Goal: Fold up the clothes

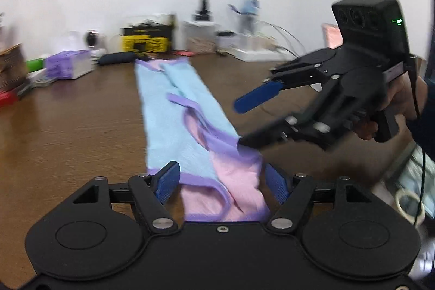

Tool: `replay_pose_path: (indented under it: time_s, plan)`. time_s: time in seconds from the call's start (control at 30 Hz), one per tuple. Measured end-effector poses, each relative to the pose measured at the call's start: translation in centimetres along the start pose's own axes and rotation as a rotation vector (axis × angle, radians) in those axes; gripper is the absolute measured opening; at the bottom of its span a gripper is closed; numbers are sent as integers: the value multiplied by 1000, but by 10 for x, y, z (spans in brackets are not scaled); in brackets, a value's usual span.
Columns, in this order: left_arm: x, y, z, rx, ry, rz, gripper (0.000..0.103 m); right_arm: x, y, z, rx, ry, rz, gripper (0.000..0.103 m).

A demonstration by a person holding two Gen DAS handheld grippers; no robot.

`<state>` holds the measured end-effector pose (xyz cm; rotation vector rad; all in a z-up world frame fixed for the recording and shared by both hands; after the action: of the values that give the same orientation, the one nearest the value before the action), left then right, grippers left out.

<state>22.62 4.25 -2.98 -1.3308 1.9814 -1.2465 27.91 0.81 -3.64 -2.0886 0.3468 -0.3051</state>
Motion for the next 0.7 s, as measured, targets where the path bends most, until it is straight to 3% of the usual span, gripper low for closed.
replay_pose_path:
  time_s: [0.1,0.17,0.43,0.53,0.67,0.7]
  plan:
    - [1,8,6,-41,8,-19,69,-5,7,10,-38,-11,-23,66]
    - [6,8,7,-60,14,-15,69,-3,10,19,-77,-17,-31,52]
    - [27,12,7,-114,38,33,69,-12,30,-6,-96,-38,-37,47]
    - [36,10,-5,-118,60,111,69,-17,37,-21,-99,-28,-41,50]
    - [29,0,-31,-52,1,226,81,-34,35,-56,25,-42,-121,80]
    - [28,0,-34,-41,4,244,82,-38,35,-62,47,-46,-145,81]
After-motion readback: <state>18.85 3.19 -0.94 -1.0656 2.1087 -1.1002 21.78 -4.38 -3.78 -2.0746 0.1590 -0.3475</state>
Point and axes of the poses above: each gripper's, at about its wrist camera, not at the fingertips, and z roughly the way its jaws point, x to its right, y to its underside, the point moved 10 cm from there along z, roughly the way its jaws point, and after that the axes turned 10 degrees about y, right-handed, at the moved point
